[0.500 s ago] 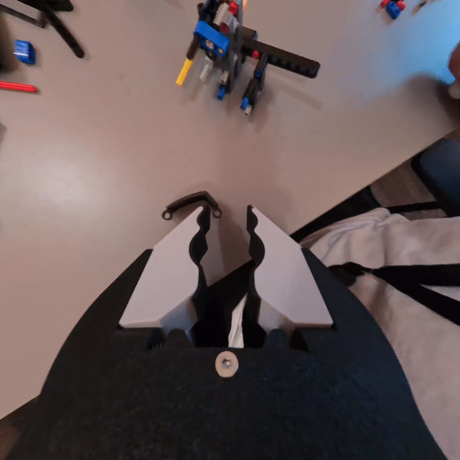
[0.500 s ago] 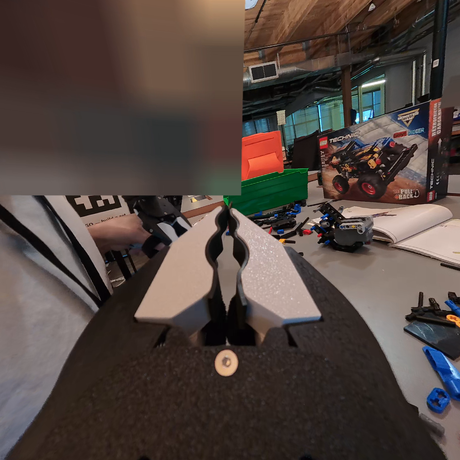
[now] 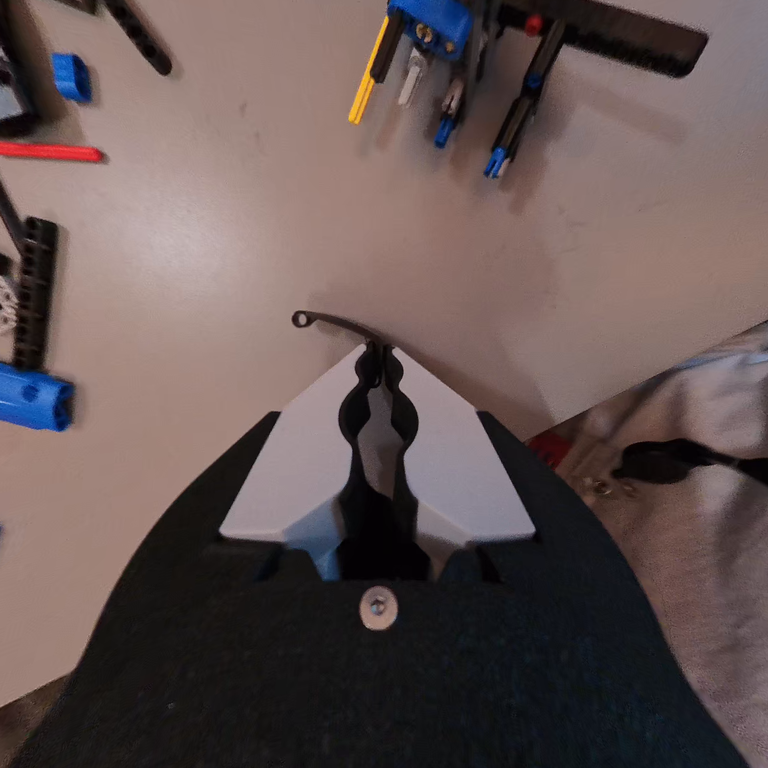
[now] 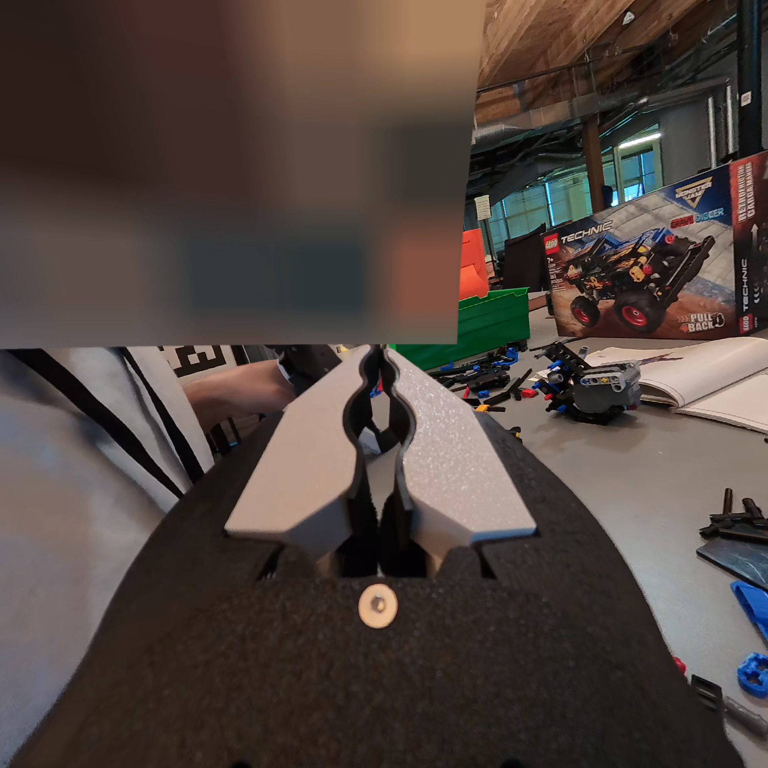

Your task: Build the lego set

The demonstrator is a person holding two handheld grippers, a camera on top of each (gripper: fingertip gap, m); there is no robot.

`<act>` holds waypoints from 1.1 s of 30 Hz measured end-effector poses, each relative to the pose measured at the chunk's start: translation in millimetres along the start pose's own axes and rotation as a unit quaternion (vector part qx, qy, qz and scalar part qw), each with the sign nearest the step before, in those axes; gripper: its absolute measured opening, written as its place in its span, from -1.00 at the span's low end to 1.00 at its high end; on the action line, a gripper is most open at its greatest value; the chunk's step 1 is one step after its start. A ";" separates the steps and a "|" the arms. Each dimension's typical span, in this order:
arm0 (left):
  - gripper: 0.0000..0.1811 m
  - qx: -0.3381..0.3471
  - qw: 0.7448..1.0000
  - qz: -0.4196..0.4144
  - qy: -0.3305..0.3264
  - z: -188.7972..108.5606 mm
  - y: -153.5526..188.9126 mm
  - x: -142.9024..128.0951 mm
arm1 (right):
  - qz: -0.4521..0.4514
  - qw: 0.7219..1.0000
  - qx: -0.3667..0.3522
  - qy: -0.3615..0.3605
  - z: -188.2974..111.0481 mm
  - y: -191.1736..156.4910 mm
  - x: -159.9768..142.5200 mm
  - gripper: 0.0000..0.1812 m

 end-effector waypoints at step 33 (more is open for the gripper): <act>-0.99 0.164 0.672 0.267 0.671 -109.7 16.9 169.0 | -0.270 0.893 -0.355 -0.064 82.5 11.7 64.6 -1.00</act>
Point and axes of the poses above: each gripper's, where its closed fingertips meet, z out along the fingers, x out of its top, y = z × x across the jaws, the point moved 3 cm from there along -z, back along the fingers, and after that the axes turned 5 degrees about -y, right-handed, at the moved point
